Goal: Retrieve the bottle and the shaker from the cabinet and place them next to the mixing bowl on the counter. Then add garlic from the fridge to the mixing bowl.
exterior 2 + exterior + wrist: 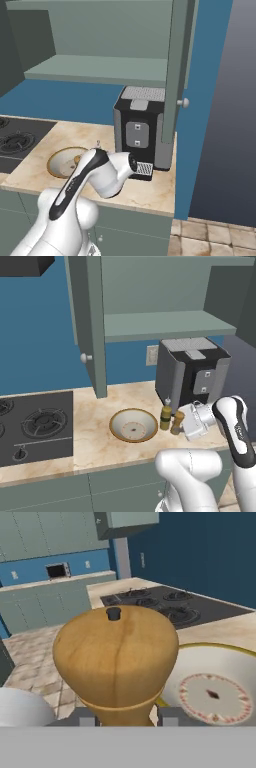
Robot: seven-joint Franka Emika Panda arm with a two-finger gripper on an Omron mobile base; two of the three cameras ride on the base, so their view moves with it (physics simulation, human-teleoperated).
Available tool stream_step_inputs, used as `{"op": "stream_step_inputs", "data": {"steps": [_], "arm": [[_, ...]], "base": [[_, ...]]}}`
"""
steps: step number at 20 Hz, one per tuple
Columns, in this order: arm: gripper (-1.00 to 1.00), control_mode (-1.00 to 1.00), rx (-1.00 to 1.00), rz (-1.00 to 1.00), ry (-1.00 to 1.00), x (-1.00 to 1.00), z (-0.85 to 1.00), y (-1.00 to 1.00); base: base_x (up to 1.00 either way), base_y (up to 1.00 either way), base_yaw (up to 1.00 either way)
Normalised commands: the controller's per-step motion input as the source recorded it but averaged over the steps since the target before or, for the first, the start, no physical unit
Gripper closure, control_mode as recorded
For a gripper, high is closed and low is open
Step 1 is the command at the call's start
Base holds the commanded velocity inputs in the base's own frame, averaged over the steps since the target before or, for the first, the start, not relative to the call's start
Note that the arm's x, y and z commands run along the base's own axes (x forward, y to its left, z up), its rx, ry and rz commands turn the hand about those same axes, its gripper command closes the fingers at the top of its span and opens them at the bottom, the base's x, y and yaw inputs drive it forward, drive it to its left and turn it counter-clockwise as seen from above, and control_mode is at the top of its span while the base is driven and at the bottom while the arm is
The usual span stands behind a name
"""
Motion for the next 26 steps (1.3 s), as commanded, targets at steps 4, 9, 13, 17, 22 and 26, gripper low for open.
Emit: {"op": "stream_step_inputs", "data": {"steps": [4,9,13,17,22,26], "arm": [[1.0,-1.0,0.0,0.06,0.0,0.0,-0.27,0.0],[1.0,-1.0,0.0,0.0,0.01,0.0,-0.2,-0.02],[1.0,-1.0,0.0,-0.05,0.01,0.03,-0.11,0.0],[1.0,-1.0,0.0,-0.13,0.0,0.06,-0.17,0.0],[1.0,-1.0,0.0,-0.13,0.0,0.1,-0.13,0.0],[1.0,-1.0,0.0,-0.03,0.0,0.15,-0.08,0.06]], "base": [[0.0,0.0,0.0],[0.0,0.0,0.0],[0.0,0.0,0.0],[0.0,0.0,0.0],[0.0,0.0,0.0],[0.0,0.0,0.0]]}}
